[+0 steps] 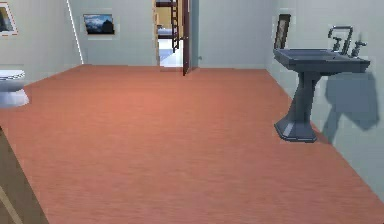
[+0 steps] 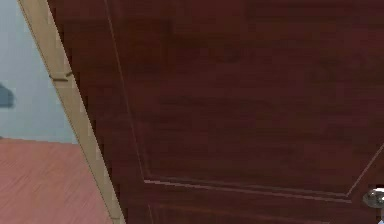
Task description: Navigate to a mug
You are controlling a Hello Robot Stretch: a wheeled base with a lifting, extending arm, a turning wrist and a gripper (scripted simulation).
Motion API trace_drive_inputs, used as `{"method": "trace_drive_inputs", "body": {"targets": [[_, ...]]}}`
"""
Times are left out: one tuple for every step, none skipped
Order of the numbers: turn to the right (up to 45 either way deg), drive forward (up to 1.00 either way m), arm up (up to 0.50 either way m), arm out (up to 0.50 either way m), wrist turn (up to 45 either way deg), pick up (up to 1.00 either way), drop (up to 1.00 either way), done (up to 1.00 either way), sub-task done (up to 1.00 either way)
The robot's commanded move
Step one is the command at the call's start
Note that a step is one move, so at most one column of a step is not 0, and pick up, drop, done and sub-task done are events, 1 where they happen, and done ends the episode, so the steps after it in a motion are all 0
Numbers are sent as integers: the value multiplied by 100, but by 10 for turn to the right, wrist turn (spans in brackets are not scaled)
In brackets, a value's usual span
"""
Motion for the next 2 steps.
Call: {"method": "trace_drive_inputs", "body": {"targets": [[-60,0,0,0,0,0,0,0,0],[0,100,0,0,0,0,0,0,0]]}}
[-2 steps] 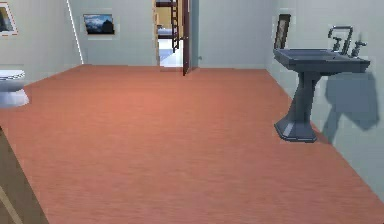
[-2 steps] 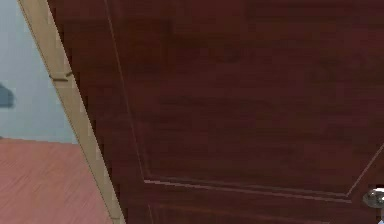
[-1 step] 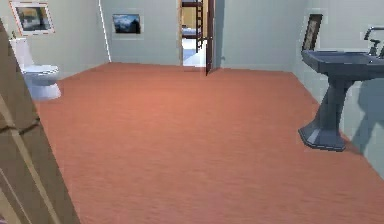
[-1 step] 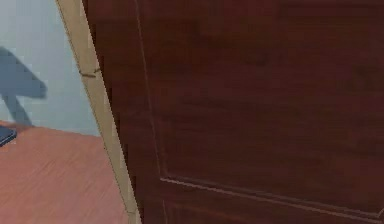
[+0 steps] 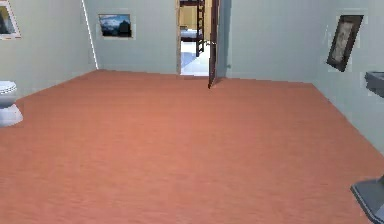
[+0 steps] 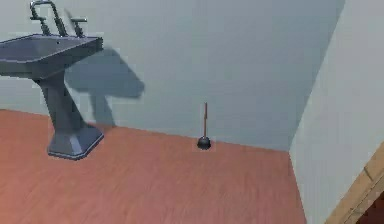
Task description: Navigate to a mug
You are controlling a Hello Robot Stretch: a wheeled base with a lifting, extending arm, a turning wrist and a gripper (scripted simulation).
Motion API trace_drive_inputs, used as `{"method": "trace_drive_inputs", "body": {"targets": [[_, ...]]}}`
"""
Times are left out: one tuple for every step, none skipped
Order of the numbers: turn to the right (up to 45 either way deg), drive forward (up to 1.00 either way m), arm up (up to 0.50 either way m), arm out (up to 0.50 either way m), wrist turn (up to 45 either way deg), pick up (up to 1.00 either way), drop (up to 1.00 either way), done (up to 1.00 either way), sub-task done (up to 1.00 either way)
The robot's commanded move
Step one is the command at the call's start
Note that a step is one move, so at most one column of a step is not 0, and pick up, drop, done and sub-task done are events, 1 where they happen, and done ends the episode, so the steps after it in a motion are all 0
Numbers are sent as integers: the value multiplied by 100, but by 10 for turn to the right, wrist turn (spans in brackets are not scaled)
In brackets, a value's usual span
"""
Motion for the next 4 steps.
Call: {"method": "trace_drive_inputs", "body": {"targets": [[0,100,0,0,0,0,0,0,0],[0,100,0,0,0,0,0,0,0],[0,100,0,0,0,0,0,0,0],[0,100,0,0,0,0,0,0,0]]}}
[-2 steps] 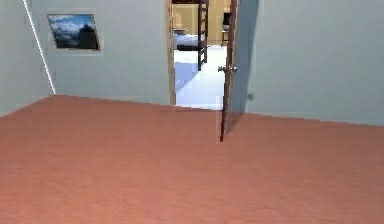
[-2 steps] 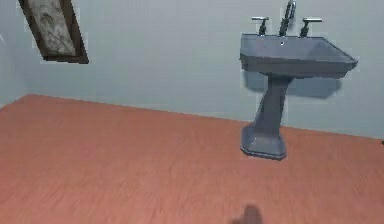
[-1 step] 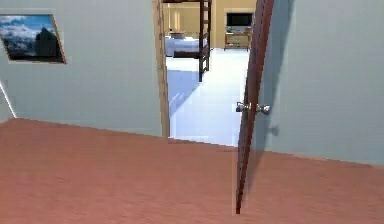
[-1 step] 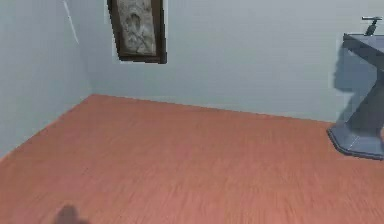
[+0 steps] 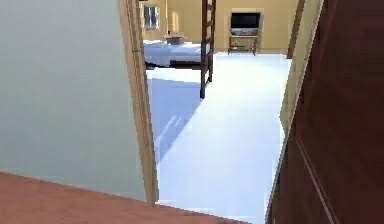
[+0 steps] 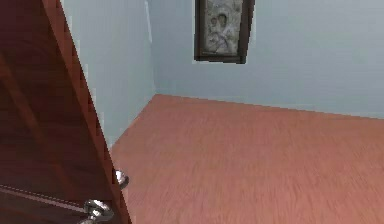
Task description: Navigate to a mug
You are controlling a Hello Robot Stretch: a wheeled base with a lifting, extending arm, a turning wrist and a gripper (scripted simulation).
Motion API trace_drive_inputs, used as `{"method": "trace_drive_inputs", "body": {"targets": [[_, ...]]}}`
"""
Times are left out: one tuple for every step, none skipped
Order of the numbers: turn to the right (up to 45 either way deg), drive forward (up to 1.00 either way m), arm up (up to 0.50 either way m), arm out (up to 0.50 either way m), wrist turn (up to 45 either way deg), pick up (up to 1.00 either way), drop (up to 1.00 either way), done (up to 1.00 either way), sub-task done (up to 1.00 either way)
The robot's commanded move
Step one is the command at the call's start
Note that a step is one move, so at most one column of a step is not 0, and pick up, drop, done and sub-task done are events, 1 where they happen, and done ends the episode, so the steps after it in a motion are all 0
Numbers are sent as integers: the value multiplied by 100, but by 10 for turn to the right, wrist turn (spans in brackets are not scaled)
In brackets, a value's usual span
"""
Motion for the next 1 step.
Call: {"method": "trace_drive_inputs", "body": {"targets": [[-30,0,0,0,0,0,0,0,0]]}}
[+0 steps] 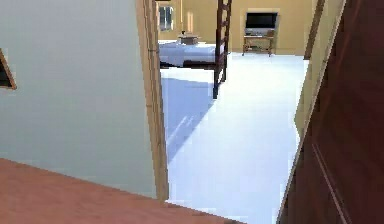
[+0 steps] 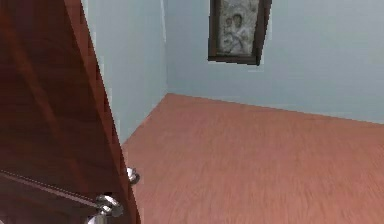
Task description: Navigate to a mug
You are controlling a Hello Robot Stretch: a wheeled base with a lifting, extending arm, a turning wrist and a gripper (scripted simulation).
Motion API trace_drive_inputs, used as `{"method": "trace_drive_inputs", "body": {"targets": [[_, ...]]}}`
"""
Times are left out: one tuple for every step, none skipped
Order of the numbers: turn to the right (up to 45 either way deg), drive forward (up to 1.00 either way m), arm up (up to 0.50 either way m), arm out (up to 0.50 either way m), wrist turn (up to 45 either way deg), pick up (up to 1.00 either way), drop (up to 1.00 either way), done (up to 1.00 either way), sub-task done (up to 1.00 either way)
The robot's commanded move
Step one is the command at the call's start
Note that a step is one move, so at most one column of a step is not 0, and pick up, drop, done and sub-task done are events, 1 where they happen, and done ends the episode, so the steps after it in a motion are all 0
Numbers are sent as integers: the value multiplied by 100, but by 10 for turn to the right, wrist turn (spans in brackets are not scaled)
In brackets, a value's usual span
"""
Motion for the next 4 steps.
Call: {"method": "trace_drive_inputs", "body": {"targets": [[0,45,0,0,0,0,0,0,0],[150,0,0,0,0,0,0,0,0],[0,100,0,0,0,0,0,0,0],[0,100,0,0,0,0,0,0,0]]}}
